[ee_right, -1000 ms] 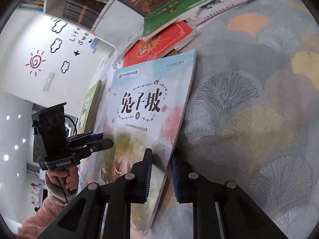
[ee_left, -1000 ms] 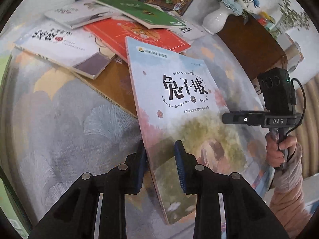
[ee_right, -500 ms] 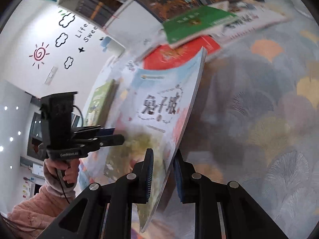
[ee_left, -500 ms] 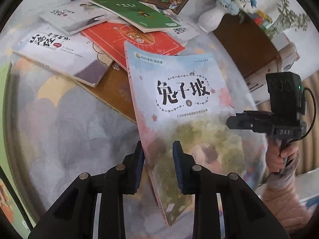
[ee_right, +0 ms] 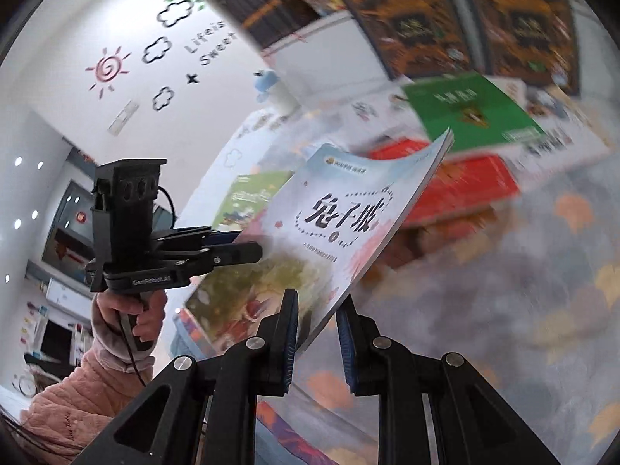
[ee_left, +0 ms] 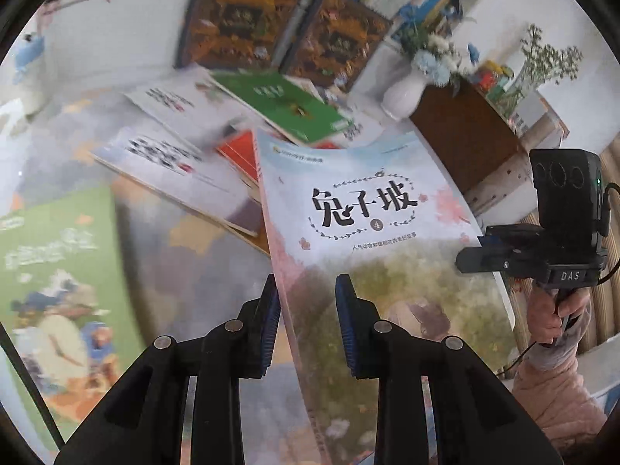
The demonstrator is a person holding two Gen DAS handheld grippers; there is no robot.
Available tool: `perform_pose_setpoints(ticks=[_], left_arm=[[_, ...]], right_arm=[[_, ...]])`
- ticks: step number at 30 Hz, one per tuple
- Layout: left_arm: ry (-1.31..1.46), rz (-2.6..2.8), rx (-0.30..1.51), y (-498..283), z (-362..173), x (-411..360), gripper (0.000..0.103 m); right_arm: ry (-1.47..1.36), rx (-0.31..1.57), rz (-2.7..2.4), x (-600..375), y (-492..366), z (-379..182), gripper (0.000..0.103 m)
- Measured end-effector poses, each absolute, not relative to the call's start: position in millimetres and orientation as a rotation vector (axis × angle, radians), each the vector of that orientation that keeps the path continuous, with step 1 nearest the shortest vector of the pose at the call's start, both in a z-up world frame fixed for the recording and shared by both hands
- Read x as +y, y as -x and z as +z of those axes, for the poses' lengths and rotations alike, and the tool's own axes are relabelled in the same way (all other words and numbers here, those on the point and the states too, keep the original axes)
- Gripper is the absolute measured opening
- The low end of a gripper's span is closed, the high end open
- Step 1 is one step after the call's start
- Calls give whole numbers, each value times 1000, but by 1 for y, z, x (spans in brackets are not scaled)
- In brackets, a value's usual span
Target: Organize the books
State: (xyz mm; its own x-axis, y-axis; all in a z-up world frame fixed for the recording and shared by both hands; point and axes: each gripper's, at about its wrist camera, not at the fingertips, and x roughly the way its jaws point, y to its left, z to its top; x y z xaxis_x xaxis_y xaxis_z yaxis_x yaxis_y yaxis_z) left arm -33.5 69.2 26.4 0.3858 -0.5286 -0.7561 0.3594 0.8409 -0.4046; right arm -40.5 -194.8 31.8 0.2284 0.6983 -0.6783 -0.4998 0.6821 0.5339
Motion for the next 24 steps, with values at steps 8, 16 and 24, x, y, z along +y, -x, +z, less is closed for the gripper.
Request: perform_pose_setpoints(ticks=[8, 16, 24], left_arm=[[222, -474, 946, 32, 48, 134, 25], [204, -350, 873, 35, 54, 179, 25], [241, -263, 855, 38, 44, 222, 25]], right_arm=[[-150, 1015, 903, -131, 32, 42, 20], [-107, 1038, 971, -66, 13, 26, 20], [-119, 1082, 1030, -16, -3, 5, 20]])
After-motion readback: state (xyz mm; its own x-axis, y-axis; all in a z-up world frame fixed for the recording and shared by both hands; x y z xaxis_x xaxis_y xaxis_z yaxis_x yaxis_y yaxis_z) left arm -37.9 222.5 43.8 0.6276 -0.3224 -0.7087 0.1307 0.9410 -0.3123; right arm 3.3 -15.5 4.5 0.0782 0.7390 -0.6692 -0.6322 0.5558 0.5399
